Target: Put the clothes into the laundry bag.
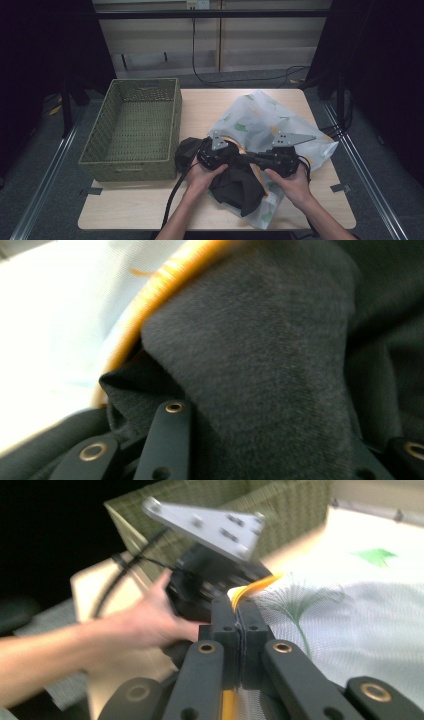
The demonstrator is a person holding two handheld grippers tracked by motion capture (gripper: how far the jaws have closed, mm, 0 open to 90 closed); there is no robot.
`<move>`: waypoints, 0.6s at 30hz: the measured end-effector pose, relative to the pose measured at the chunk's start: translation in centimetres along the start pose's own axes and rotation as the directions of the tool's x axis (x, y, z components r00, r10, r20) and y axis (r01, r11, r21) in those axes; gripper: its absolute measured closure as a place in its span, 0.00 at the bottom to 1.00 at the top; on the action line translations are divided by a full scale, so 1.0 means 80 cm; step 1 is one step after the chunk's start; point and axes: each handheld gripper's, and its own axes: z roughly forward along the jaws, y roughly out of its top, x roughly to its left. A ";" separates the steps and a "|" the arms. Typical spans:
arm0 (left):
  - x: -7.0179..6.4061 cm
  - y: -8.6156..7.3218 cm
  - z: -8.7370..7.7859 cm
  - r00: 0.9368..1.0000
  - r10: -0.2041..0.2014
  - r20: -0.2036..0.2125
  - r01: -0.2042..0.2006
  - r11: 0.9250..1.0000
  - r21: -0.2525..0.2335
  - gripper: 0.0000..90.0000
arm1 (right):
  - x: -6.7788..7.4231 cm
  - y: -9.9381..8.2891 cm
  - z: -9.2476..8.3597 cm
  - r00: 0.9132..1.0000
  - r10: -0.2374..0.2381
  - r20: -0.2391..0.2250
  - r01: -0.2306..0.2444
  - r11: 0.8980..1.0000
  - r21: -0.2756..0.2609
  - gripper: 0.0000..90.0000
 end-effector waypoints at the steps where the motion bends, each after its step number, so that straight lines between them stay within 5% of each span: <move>1: 0.000 -0.002 -0.001 1.000 -0.003 0.003 0.003 1.000 -0.005 0.76 | -0.005 -0.008 0.002 1.000 0.012 0.009 -0.013 1.000 0.019 0.99; 4: 0.005 -0.002 -0.006 0.999 0.004 0.032 -0.004 1.000 -0.006 0.63 | -0.018 -0.034 0.009 0.999 0.036 0.035 -0.039 0.996 0.080 0.99; 6: 0.011 -0.003 -0.014 0.996 -0.043 0.078 0.045 0.999 -0.029 0.50 | -0.022 -0.042 0.011 0.998 0.033 0.050 -0.038 0.994 0.104 0.98; 10: 0.013 -0.004 -0.044 0.984 -0.059 0.171 0.077 0.992 -0.103 0.25 | -0.027 -0.038 0.007 0.998 0.039 0.057 -0.044 0.995 0.088 0.98; 12: 0.011 -0.001 -0.059 0.979 -0.033 0.201 0.061 0.989 -0.135 0.18 | -0.029 -0.037 0.008 0.997 0.041 0.060 -0.046 0.995 0.084 0.98; 14: 0.006 0.002 -0.071 0.968 -0.012 0.250 0.051 0.988 -0.149 0.13 | -0.029 -0.038 0.009 0.997 0.046 0.062 -0.051 0.995 0.088 0.98; 18: -0.013 0.001 -0.071 0.952 0.051 0.302 -0.027 0.996 -0.085 0.03 | -0.029 -0.036 0.010 0.997 0.043 0.060 -0.048 0.995 0.088 0.98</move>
